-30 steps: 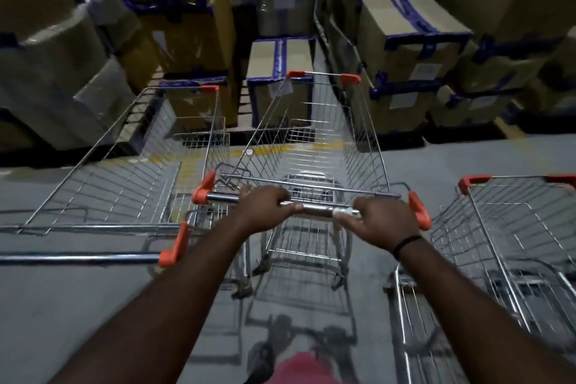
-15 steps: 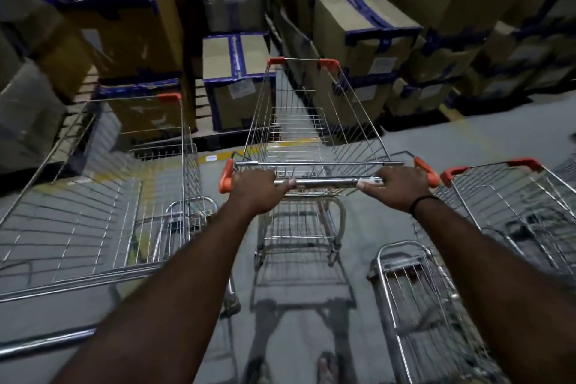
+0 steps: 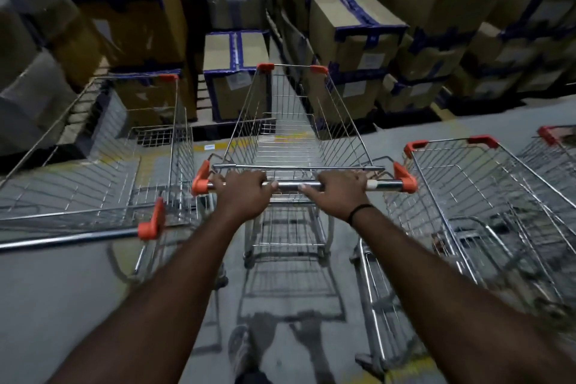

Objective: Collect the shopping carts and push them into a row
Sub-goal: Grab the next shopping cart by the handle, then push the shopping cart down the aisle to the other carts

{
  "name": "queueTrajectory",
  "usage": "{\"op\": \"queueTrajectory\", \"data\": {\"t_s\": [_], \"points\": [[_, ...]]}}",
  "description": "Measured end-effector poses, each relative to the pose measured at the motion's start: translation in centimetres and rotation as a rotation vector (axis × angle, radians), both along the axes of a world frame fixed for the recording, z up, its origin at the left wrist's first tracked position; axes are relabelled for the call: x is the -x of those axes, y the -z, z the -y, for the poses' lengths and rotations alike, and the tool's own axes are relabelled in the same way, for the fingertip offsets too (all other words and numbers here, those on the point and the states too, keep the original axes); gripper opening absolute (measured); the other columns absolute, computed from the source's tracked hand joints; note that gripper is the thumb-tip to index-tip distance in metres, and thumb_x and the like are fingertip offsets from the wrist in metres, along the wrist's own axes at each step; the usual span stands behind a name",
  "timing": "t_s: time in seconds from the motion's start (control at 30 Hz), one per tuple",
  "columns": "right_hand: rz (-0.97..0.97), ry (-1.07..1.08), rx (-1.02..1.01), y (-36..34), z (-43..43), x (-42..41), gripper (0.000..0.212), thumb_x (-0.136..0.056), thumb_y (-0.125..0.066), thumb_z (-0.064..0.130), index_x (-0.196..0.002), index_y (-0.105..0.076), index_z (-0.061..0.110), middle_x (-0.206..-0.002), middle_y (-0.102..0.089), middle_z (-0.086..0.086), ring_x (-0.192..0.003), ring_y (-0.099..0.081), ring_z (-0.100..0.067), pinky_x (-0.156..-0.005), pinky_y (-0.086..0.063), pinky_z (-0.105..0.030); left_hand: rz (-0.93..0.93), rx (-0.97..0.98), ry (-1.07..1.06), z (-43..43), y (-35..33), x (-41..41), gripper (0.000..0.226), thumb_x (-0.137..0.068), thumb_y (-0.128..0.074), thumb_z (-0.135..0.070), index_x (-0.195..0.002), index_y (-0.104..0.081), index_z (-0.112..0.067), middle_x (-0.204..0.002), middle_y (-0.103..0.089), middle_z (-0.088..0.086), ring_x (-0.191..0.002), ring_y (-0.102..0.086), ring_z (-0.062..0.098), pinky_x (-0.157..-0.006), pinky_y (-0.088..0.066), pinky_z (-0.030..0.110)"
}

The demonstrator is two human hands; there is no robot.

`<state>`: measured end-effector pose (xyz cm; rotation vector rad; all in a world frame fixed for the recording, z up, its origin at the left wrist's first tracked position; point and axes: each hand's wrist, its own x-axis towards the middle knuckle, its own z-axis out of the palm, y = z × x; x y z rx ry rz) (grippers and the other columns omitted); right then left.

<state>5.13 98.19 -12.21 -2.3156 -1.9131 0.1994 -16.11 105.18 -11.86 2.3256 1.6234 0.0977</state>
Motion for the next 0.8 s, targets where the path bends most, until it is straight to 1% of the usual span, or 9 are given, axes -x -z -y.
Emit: {"op": "queueTrajectory", "data": {"t_s": [0.1, 0.2, 0.27, 0.37, 0.43, 0.53, 0.6, 0.67, 0.8], "points": [[-0.021, 0.020, -0.024, 0.5, 3.7, 0.2, 0.064, -0.085, -0.034, 0.083, -0.084, -0.063, 0.026, -0.093, -0.067, 0.002, -0.107, -0.058, -0.027, -0.101, -0.024, -0.047, 0.018, -0.012, -0.014, 4.6, 0.1, 0.8, 0.044, -0.095, -0.039, -0.068, -0.102, -0.065, -0.033, -0.107, -0.070, -0.004, -0.116, -0.057, 0.027, -0.108, -0.023, 0.055], [-0.010, 0.050, 0.107, -0.2, 6.1, 0.6, 0.085, -0.078, -0.024, 0.093, -0.101, -0.072, 0.026, -0.104, -0.071, -0.003, -0.116, -0.056, -0.032, -0.110, -0.017, -0.060, 0.001, 0.020, -0.048, 8.4, 0.1, 0.8, 0.052, -0.091, -0.035, -0.073, -0.106, -0.066, -0.034, -0.110, -0.070, -0.004, -0.119, -0.056, 0.029, -0.107, -0.026, 0.059], [0.005, 0.066, 0.142, -0.7, 7.5, 1.6, 0.091, -0.076, -0.022, 0.095, -0.103, -0.073, 0.026, -0.107, -0.071, -0.005, -0.118, -0.055, -0.034, -0.113, -0.014, -0.065, -0.007, 0.037, -0.078, 10.5, 0.0, 0.7, 0.054, -0.091, -0.036, -0.074, -0.112, -0.066, -0.034, -0.115, -0.070, -0.002, -0.125, -0.053, 0.032, -0.107, -0.026, 0.063], [-0.008, 0.057, 0.119, -1.0, 10.2, 2.3, 0.089, -0.074, -0.027, 0.096, -0.099, -0.074, 0.026, -0.103, -0.072, -0.004, -0.114, -0.058, -0.033, -0.113, -0.018, -0.063, -0.018, 0.052, -0.105, 13.6, -0.3, 1.3, 0.054, -0.095, -0.037, -0.071, -0.118, -0.066, -0.031, -0.126, -0.067, 0.000, -0.131, -0.049, 0.033, -0.109, -0.022, 0.063], [0.024, 0.026, 0.120, -1.0, 12.2, 2.4, 0.092, -0.068, -0.025, 0.100, -0.097, -0.074, 0.028, -0.099, -0.072, -0.001, -0.109, -0.060, -0.031, -0.110, -0.018, -0.061, -0.019, 0.058, -0.115, 15.8, -0.7, 1.5, 0.053, -0.095, -0.040, -0.070, -0.116, -0.066, -0.029, -0.127, -0.066, 0.001, -0.132, -0.047, 0.033, -0.109, -0.021, 0.061], [0.049, 0.003, 0.128, -1.1, 14.8, 2.8, 0.095, -0.063, -0.024, 0.103, -0.094, -0.073, 0.028, -0.089, -0.070, 0.002, -0.101, -0.062, -0.027, -0.103, -0.025, -0.055, -0.018, 0.046, -0.126, 19.0, -1.1, 1.8, 0.054, -0.092, -0.043, -0.074, -0.108, -0.066, -0.028, -0.123, -0.066, 0.001, -0.131, -0.046, 0.033, -0.111, -0.020, 0.061], [0.048, 0.025, 0.128, -1.2, 16.5, 3.4, 0.101, -0.058, -0.022, 0.106, -0.096, -0.074, 0.029, -0.088, -0.070, 0.001, -0.099, -0.063, -0.026, -0.101, -0.027, -0.054, -0.014, 0.038, -0.126, 20.8, -1.0, 2.4, 0.052, -0.090, -0.042, -0.077, -0.096, -0.063, -0.030, -0.118, -0.068, 0.001, -0.130, -0.046, 0.036, -0.111, -0.020, 0.062], [0.057, 0.041, 0.139, -1.1, 18.3, 4.1, 0.106, -0.054, -0.018, 0.108, -0.097, -0.075, 0.030, -0.087, -0.071, 0.001, -0.099, -0.063, -0.027, -0.099, -0.028, -0.055, 0.005, 0.022, -0.133, 22.5, -0.6, 3.0, 0.056, -0.087, -0.041, -0.082, -0.086, -0.058, -0.029, -0.109, -0.069, 0.001, -0.128, -0.047, 0.038, -0.110, -0.020, 0.063], [0.078, 0.079, 0.131, -1.4, 22.4, 6.1, 0.104, -0.057, -0.020, 0.108, -0.097, -0.074, 0.028, -0.086, -0.069, 0.002, -0.097, -0.062, -0.027, -0.093, -0.029, -0.051, -0.001, -0.014, -0.121, 25.8, -0.4, 4.5, 0.067, -0.083, -0.039, -0.087, -0.092, -0.067, -0.026, -0.104, -0.070, -0.001, -0.122, -0.053, 0.034, -0.109, -0.022, 0.061]]}}
